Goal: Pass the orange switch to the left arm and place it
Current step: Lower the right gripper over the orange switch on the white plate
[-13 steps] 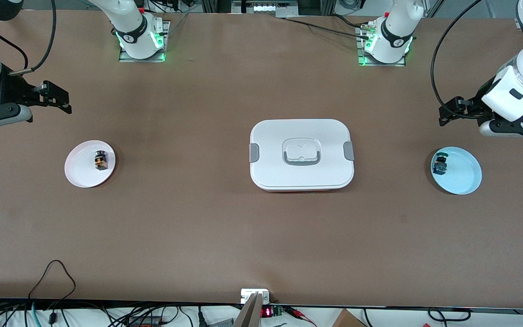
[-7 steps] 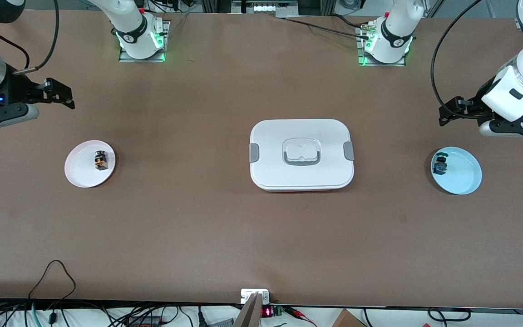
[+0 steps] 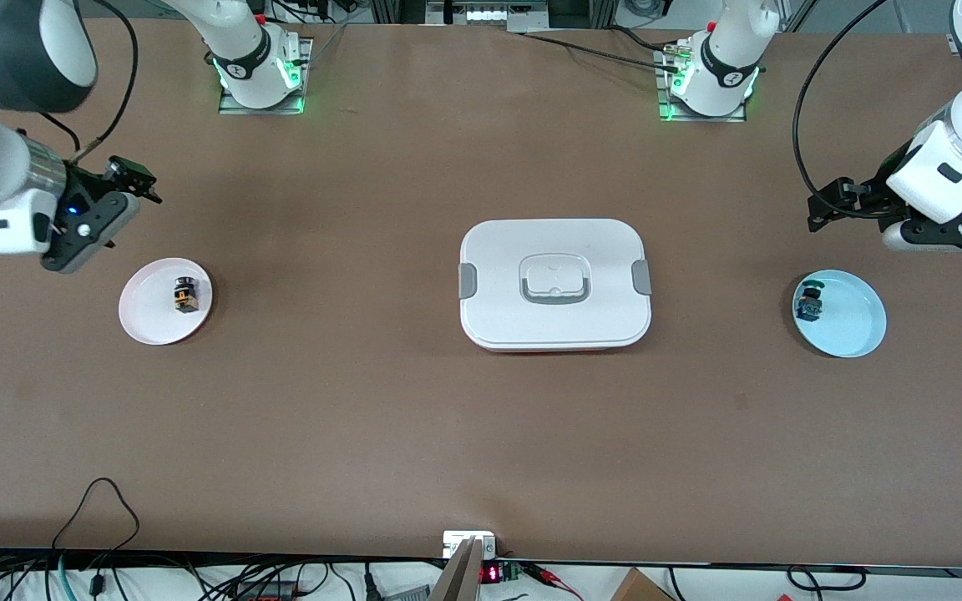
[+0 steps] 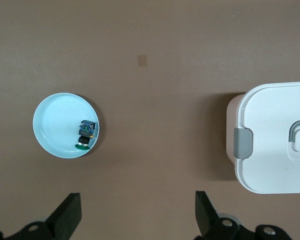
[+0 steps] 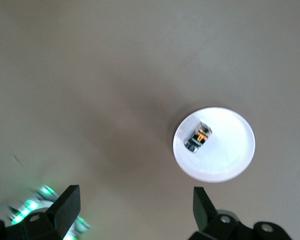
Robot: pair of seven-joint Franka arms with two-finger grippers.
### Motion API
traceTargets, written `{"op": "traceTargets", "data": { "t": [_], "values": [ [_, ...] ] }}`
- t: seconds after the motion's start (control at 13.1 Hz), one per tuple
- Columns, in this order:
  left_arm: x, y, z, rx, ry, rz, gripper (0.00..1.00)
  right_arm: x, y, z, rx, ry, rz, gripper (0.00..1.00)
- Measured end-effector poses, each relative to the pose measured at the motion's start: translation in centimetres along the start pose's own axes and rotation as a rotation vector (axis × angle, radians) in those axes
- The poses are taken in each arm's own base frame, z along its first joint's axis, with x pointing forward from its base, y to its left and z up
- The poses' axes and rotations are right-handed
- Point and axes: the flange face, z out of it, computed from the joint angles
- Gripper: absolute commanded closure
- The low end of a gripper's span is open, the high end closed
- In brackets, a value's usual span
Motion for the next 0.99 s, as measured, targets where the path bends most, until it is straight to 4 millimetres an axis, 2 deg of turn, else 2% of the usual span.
{"op": "traceTargets", "data": {
  "t": [0.31, 0.53, 0.69, 0.84, 0.99],
  "values": [
    [0.0, 0.0, 0.0, 0.0, -0.004, -0.001, 0.0, 0.9, 3.3, 6.3, -0.075, 0.007, -0.39, 0.0],
    [0.0, -0.1, 0.0, 0.0, -0.005, -0.001, 0.0, -0.9, 5.6, 12.9, -0.131, 0.014, -0.574, 0.0],
    [0.0, -0.1, 0.1, 0.0, -0.006, -0.002, 0.0, -2.2, 6.0, 17.0, -0.141, 0.009, -0.664, 0.0],
    [0.0, -0.1, 0.1, 0.0, -0.006, -0.002, 0.0, -2.5, 6.1, 19.3, -0.138, -0.004, -0.782, 0.0],
    [0.0, -0.1, 0.1, 0.0, -0.006, -0.002, 0.0, -2.1, 6.5, 20.6, -0.161, -0.012, -0.895, 0.0]
  ]
}}
